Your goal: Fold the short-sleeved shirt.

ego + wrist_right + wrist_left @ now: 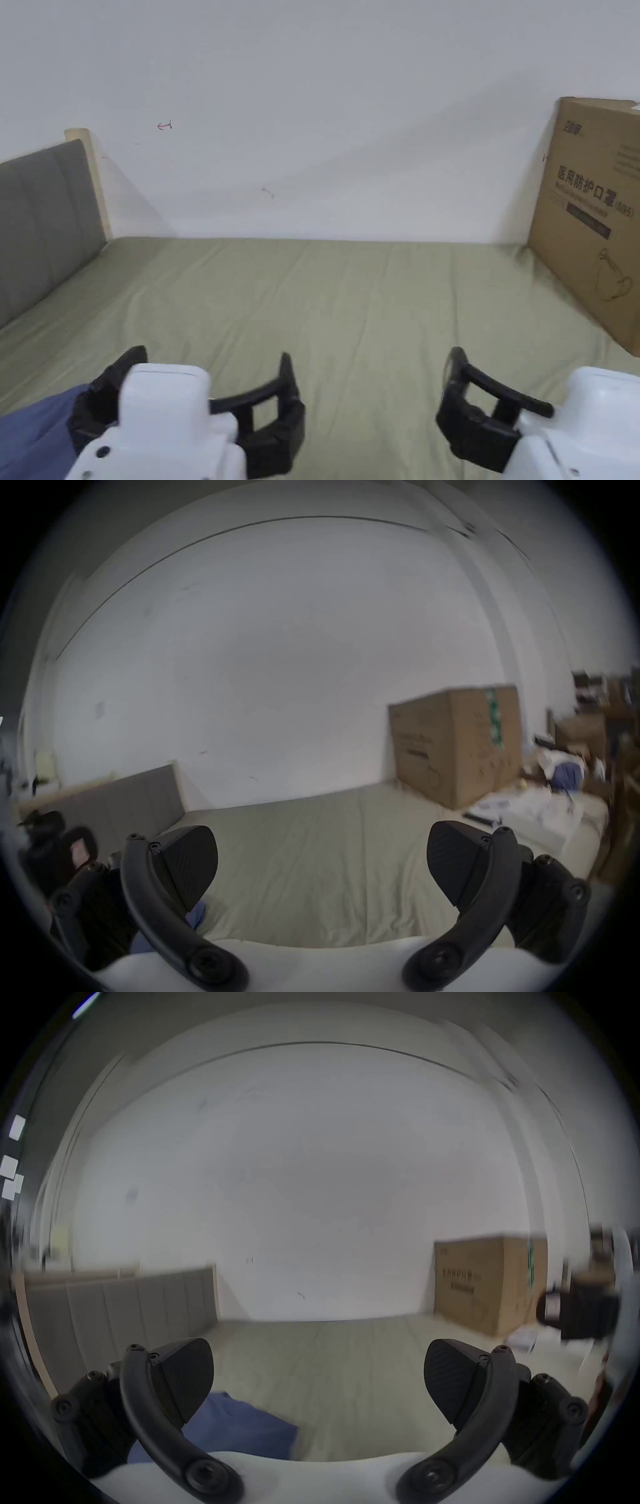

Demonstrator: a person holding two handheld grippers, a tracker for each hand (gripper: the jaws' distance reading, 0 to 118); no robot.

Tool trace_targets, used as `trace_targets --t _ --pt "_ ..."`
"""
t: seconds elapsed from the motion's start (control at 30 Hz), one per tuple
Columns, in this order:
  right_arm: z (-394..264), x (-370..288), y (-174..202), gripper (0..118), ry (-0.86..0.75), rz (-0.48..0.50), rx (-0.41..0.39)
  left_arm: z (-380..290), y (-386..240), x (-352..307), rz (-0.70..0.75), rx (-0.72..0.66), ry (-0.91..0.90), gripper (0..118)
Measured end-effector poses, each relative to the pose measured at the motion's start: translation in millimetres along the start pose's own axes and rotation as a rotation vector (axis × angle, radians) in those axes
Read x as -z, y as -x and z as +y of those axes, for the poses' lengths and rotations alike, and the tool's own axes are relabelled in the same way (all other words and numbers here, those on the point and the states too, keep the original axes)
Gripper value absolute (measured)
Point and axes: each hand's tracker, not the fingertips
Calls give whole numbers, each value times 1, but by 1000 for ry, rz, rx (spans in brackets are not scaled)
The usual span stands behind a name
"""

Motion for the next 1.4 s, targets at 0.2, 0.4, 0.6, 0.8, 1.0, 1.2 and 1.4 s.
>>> trace_targets --t 0.2,0.4,0.6,0.8,1.0,1.2,1.4 --pt "-16 -2 -15 118 51 -48 -22 -14 1 -1 -47 -142 78 118" --pt "-7 -5 -2 118 -20 -38 -178 -8 -1 0 17 -36 51 118" --pt "-4 -4 -3 117 -7 -45 -217 -1 8 6 -32 -127 86 118" --pt "-5 -4 -5 40 12 -49 -214 -5 14 0 -85 -195 87 54" --pt "-5 -4 -5 0 16 -33 -232 -5 18 2 -59 -204 70 0" --pt "-3 -1 -1 0 41 2 -210 0 21 6 -55 -183 94 0" --pt "-2 10 34 0 53 187 -214 1 57 -10 84 -192 98 0"
